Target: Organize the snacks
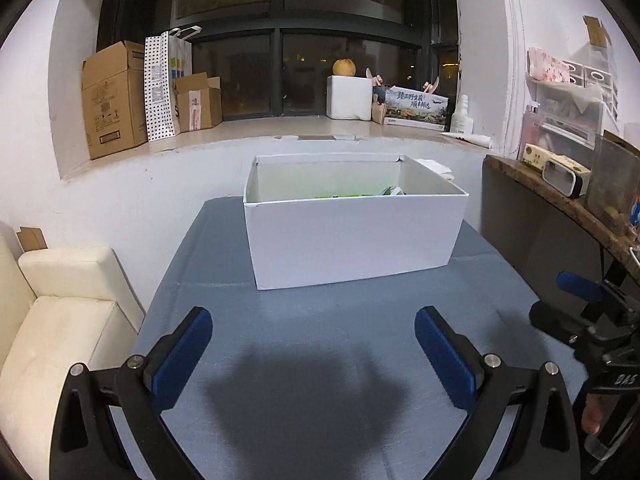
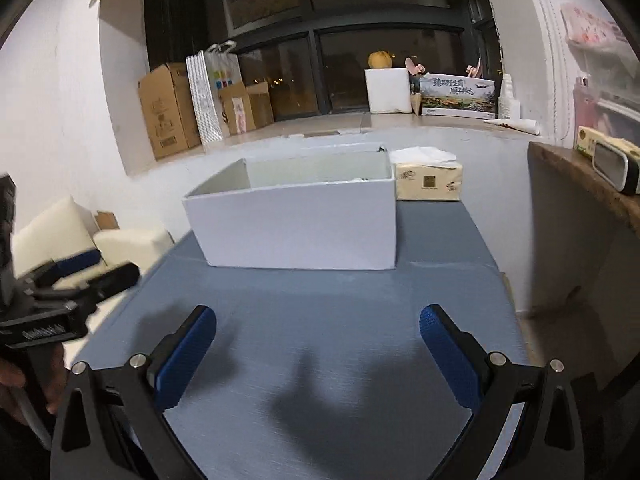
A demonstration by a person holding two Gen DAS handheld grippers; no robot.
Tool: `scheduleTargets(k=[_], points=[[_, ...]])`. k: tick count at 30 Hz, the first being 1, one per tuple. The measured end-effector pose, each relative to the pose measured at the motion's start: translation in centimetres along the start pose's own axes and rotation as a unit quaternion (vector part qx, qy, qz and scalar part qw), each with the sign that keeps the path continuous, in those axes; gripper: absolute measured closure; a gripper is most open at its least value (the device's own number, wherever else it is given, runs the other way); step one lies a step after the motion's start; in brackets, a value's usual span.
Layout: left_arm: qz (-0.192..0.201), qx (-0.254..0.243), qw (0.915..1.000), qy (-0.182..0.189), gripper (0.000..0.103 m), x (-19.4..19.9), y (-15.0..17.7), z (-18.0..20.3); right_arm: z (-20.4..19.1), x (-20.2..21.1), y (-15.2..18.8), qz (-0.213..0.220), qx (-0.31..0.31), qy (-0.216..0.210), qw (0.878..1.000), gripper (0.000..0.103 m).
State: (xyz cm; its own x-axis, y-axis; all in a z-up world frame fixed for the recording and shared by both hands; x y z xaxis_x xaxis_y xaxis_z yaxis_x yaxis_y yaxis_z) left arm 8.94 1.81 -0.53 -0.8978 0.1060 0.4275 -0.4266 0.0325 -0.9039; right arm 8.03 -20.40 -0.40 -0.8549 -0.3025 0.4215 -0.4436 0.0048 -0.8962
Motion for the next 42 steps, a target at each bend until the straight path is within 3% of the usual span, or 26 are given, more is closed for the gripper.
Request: scheduleTargets(k=[42], points=[[0.002,-0.009,0.9997,0.022,0.0,0.71,0.51,0.97,-0.49,0.41,0.19,-0.002,0.0,-0.003,1.0,0.0]])
Point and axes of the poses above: each gripper's, at about its wrist camera, not at the fingertips, and x roughly against the way its jaws point, z to its right, y to its underside, the point moved 4 cm from there along -x, roughly the way its jaws point, and after that the axes turned 8 degrees about z, right-handed, at the moved point
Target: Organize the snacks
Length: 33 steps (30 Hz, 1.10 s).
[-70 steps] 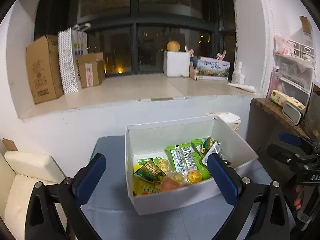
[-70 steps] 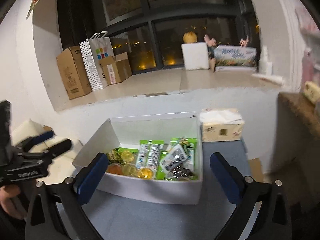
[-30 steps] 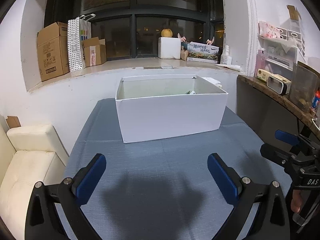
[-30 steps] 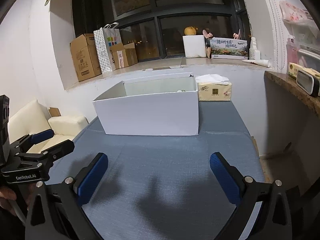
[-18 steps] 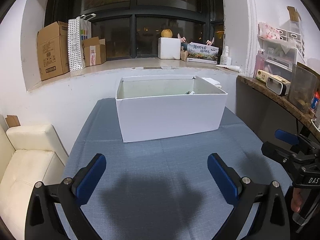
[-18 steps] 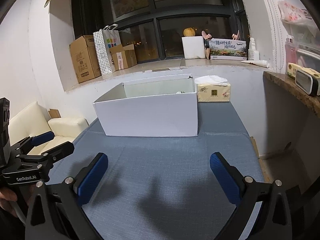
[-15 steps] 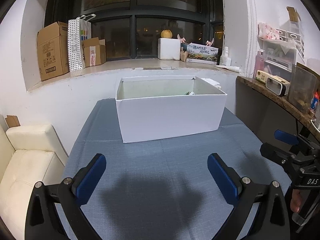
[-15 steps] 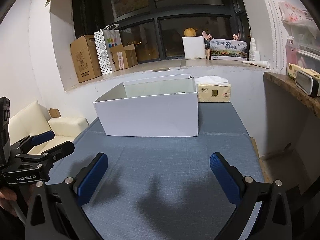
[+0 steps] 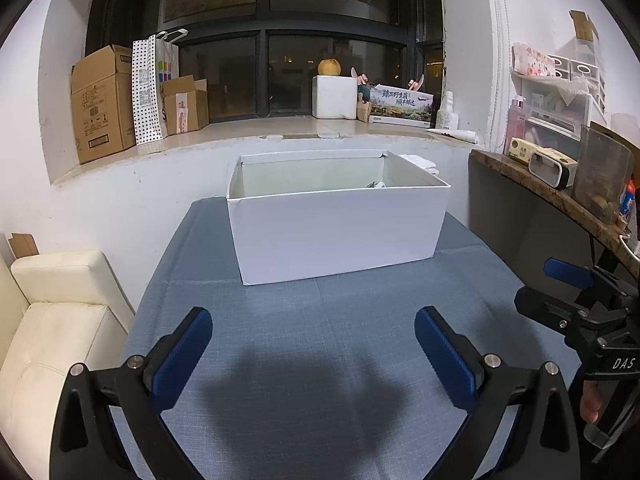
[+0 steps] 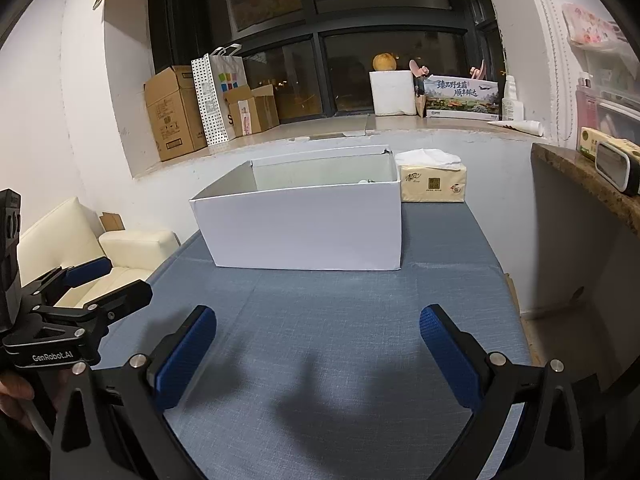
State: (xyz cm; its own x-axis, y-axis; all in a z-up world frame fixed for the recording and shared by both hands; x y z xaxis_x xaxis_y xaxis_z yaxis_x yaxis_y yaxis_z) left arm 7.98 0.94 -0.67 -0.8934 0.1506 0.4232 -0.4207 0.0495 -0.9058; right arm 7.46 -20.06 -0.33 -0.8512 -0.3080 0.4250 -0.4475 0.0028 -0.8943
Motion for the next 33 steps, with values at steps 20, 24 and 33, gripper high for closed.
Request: scheduleTargets(k=[20,24,33], points=[[0.0,0.001,1.0,-0.001,0.0,0.04,0.14,-0.02,-0.23,-0.18,0.18,-0.003,0.003,-0.003,1.0,0.0],[0.0,0.001,1.0,-0.001,0.0,0.05,0.14,-0.02,-0.32,-0.16,0.19,-0.004,0.004,-0.005,1.0,0.0],[-0.001,0.002,1.0,0.0,0.0,0.05,0.15,-0.01,-0.4,-0.17,0.21,-0.004,0.004,-0.004,1.0,0.0]])
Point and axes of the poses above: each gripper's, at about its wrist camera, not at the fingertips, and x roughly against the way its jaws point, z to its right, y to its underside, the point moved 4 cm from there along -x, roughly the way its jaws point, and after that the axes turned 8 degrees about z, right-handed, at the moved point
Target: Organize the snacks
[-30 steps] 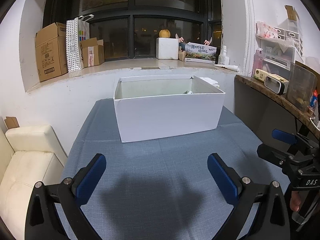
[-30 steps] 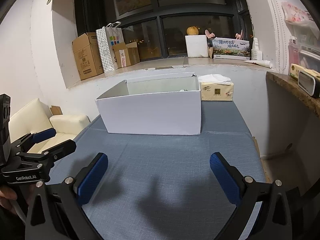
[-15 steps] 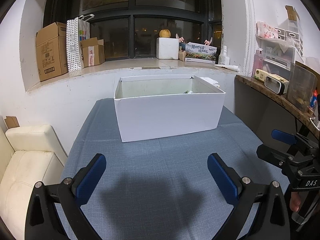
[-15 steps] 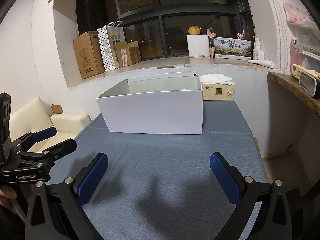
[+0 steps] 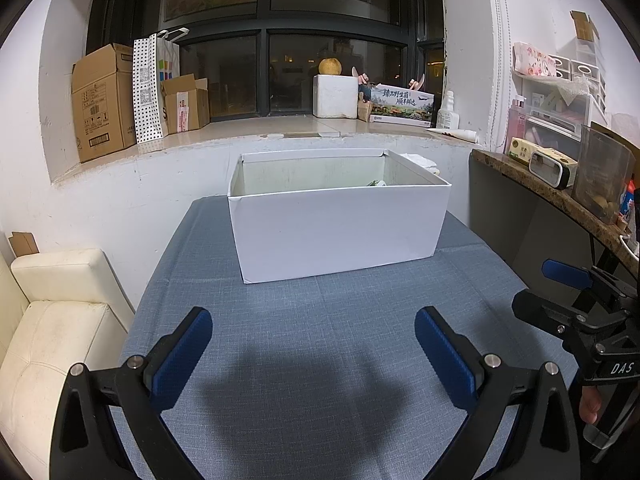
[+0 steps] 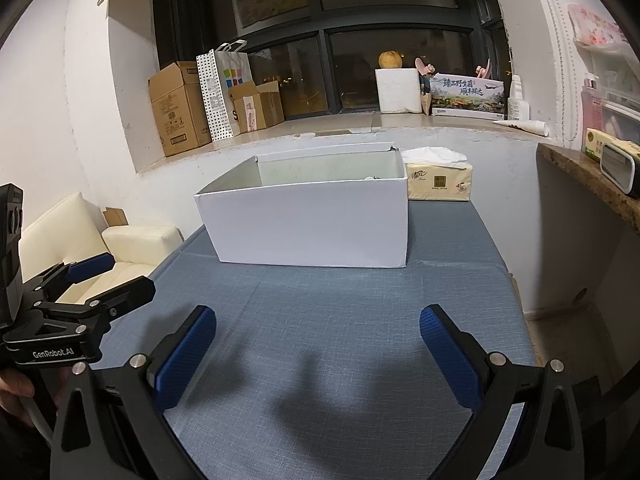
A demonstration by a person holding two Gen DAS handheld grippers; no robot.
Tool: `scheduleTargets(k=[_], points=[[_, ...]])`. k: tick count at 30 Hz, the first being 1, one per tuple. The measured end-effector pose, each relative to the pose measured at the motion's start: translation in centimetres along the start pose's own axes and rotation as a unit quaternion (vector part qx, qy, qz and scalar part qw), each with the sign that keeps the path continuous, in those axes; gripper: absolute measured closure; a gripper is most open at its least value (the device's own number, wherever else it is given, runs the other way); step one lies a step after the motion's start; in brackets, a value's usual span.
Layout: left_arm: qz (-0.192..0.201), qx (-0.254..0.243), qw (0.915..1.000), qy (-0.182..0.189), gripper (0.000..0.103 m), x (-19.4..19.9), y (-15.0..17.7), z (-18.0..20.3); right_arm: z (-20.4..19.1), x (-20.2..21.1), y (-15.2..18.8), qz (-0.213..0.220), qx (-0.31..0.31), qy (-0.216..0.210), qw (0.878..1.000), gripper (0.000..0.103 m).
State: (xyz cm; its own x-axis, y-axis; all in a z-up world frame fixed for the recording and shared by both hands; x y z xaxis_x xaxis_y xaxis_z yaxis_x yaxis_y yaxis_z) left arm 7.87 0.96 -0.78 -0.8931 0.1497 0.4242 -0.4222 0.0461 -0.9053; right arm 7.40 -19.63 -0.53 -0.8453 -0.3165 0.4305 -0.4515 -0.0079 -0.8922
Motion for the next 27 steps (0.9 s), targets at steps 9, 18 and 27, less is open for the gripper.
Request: scheduleTargets(k=[9,18,27], points=[[0.0,0.001,1.0,-0.001,0.0,0.03,0.0,0.03,-0.25,-0.07,0.23,-0.002,0.002,-0.003,1.0,0.0],[-0.002,0.001,1.0,-0.001,0.0,-0.01,0.12,0.06,-0.18,-0.13,0.26,-0.002,0.003,-0.003,1.0,0.0],[0.002,0.003,1.0,0.004,0.0,0.04,0.12,0.1,-0.21,-0.11,0.26,-0.002,0.002,-0.004,1.0,0.0]])
Point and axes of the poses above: each gripper's, at about its wrist camera, not at the fingertips, and x roughly against the way its jaws point, z to its right, y to its underside, the point moved 4 cm from there along -x, roughly the way its jaws point, and after that the axes turned 8 degrees about z, right-handed, at the moved point
